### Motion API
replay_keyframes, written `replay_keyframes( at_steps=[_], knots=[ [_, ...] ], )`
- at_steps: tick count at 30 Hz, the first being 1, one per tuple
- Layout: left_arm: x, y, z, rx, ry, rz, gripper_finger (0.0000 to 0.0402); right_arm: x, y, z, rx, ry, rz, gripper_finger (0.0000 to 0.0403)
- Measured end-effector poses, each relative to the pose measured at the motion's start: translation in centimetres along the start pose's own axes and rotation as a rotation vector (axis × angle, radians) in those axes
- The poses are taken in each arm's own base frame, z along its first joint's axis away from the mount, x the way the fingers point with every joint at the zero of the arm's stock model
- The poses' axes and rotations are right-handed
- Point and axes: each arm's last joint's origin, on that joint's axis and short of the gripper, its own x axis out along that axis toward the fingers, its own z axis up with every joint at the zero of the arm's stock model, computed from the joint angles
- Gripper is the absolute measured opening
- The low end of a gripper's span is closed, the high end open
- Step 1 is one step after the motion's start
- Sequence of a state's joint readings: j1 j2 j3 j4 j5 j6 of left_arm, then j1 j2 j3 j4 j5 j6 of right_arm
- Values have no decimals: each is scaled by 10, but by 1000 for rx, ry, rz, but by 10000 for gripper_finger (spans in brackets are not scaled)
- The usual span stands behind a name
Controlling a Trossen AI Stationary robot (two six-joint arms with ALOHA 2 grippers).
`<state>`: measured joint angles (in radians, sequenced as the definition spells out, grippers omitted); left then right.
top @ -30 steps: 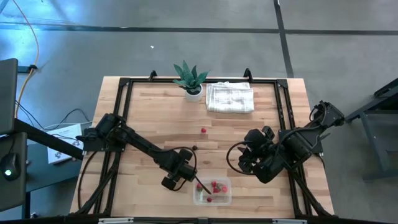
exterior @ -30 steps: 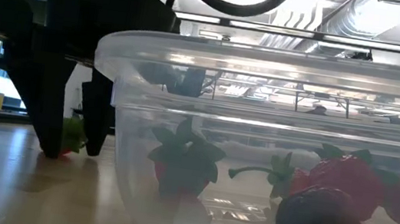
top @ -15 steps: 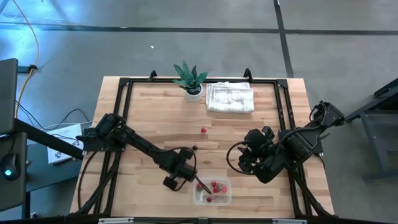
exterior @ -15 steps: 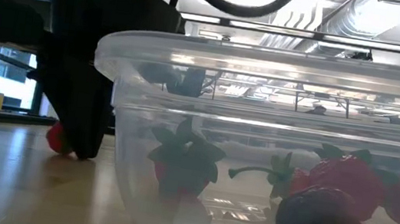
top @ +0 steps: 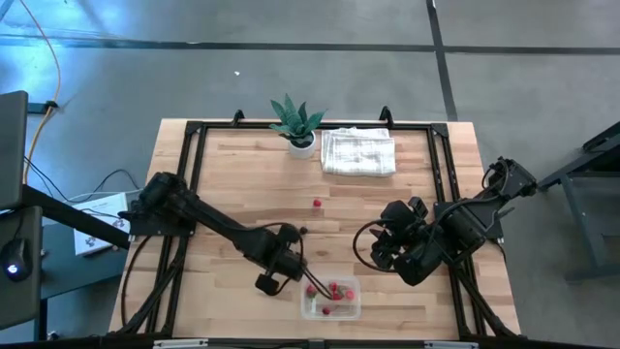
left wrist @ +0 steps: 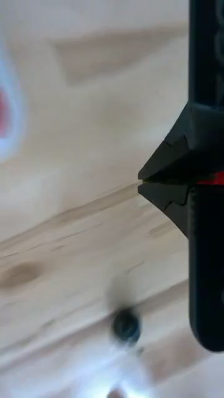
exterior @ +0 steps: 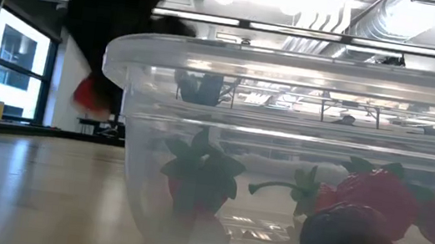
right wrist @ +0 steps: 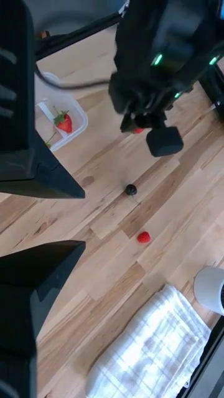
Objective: Pick and placing Produce into tupperware
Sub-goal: Put the strawberry into the transparent bin
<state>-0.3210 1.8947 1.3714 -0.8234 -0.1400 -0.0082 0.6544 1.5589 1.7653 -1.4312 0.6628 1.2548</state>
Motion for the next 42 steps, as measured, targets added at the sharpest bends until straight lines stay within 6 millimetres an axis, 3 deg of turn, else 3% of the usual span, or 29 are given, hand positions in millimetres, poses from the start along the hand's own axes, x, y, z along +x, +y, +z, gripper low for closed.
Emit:
replay_keyframes(
  at_steps=[8,15,25,42],
  knots=[
    [-57,5,38,-26,-260,-17,0,0,0,0,-1,0,0,110],
    [-72,3,60,-48,-491,-100,0,0,0,0,-3,0,-1,110],
    [-40,-14,79,-76,-552,-138,0,0,-2,0,-18,-16,-24,110],
    [5,-23,82,-79,-456,-170,0,0,-2,0,-18,-16,-25,110]
  ],
)
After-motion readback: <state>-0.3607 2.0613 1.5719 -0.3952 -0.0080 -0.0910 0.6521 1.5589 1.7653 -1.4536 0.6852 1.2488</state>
